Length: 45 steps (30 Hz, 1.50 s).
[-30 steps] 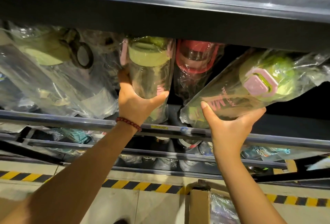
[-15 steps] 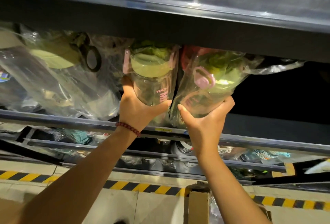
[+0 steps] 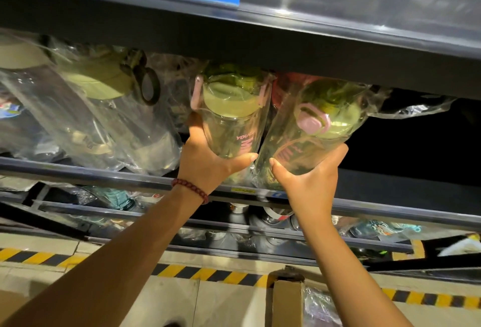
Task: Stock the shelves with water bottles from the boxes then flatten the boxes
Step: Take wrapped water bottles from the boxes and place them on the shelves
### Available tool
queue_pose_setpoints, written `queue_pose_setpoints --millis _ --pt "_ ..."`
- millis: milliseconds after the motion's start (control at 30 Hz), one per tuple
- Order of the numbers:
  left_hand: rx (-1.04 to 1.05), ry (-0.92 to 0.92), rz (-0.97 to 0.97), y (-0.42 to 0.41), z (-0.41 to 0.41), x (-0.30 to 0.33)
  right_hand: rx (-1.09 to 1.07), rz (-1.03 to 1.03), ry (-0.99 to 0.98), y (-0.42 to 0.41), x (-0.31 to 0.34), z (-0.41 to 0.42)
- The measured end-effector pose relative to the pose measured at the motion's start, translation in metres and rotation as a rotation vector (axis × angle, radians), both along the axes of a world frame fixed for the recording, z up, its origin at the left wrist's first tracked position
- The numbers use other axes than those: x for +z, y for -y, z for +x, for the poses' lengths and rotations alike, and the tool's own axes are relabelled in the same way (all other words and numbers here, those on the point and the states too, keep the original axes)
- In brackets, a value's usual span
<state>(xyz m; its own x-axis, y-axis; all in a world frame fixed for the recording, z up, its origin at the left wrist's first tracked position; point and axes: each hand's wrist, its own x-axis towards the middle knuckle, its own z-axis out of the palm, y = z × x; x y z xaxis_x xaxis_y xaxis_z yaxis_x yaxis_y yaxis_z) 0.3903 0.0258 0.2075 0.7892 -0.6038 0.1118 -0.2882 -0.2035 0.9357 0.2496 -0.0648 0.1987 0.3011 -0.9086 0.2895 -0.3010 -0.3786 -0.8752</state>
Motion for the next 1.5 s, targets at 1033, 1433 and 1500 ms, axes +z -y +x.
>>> queue_pose_setpoints --millis 1033,1433,1500 --pt "-0.061 -0.041 0.225 -0.041 -0.006 0.045 0.181 0.182 -0.133 -0.013 0.047 -0.04" --pt "-0.334 0.513 0.402 -0.127 -0.086 0.087 0.05 0.139 -0.525 -0.127 0.085 -0.147" --pt "-0.488 0.589 0.372 -0.143 -0.099 0.084 0.001 0.093 -0.621 -0.161 0.082 -0.169"
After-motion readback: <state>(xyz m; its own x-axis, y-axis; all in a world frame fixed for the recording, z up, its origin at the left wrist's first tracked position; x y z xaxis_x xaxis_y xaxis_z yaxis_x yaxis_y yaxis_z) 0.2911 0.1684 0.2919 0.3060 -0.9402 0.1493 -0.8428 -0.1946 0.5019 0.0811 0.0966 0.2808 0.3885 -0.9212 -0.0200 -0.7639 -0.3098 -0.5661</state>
